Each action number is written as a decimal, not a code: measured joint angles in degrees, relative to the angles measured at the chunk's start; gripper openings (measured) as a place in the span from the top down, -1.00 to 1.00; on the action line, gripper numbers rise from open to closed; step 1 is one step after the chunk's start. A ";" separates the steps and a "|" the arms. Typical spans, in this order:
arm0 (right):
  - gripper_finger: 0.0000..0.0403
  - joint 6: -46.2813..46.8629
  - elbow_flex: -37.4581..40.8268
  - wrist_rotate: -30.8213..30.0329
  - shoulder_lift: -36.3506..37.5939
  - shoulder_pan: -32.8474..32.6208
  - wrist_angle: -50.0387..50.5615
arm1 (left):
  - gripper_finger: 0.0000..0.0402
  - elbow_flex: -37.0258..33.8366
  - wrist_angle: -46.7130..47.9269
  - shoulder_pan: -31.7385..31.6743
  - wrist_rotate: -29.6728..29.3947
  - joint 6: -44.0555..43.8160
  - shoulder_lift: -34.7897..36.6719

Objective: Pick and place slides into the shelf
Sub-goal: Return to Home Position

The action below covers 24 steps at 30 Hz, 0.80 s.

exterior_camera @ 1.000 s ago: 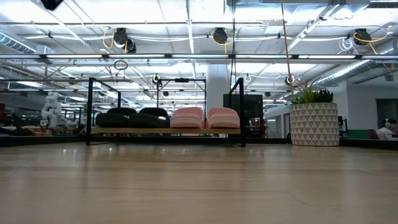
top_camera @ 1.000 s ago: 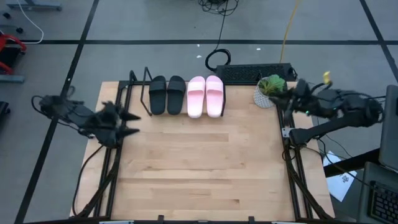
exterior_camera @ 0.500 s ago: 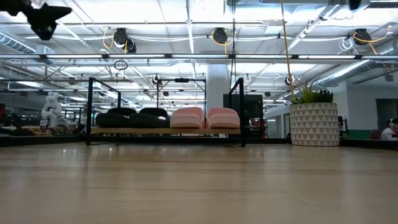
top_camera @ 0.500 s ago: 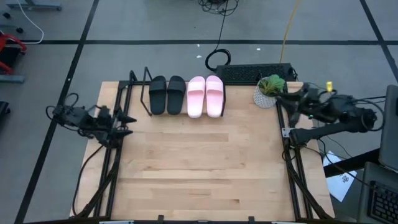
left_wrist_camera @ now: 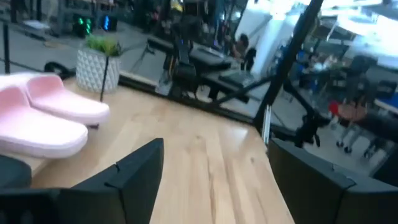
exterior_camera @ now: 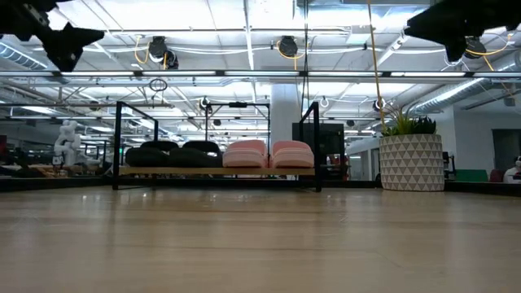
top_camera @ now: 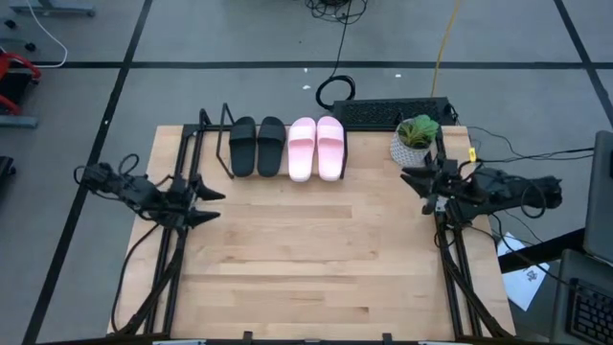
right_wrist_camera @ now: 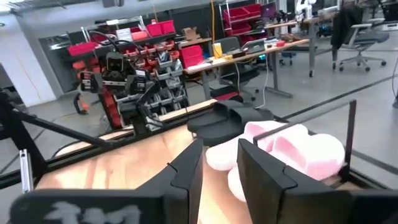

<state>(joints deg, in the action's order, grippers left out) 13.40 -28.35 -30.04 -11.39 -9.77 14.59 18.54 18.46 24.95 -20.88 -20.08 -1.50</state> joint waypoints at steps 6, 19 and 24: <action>0.55 6.26 1.43 0.62 4.60 0.01 6.89 | -0.42 -2.18 -0.01 -0.33 -0.11 -1.00 0.11; 0.55 16.14 13.98 12.30 9.32 0.03 3.41 | -0.43 -2.71 0.03 -0.33 -1.67 1.60 0.15; 0.55 18.79 17.85 12.28 10.97 0.03 3.24 | -0.42 -2.71 2.06 -0.33 -2.11 0.48 0.15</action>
<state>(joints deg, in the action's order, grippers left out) 32.18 -10.50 -17.76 -0.43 -9.74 17.83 15.84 20.52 24.62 -23.00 -19.60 -1.34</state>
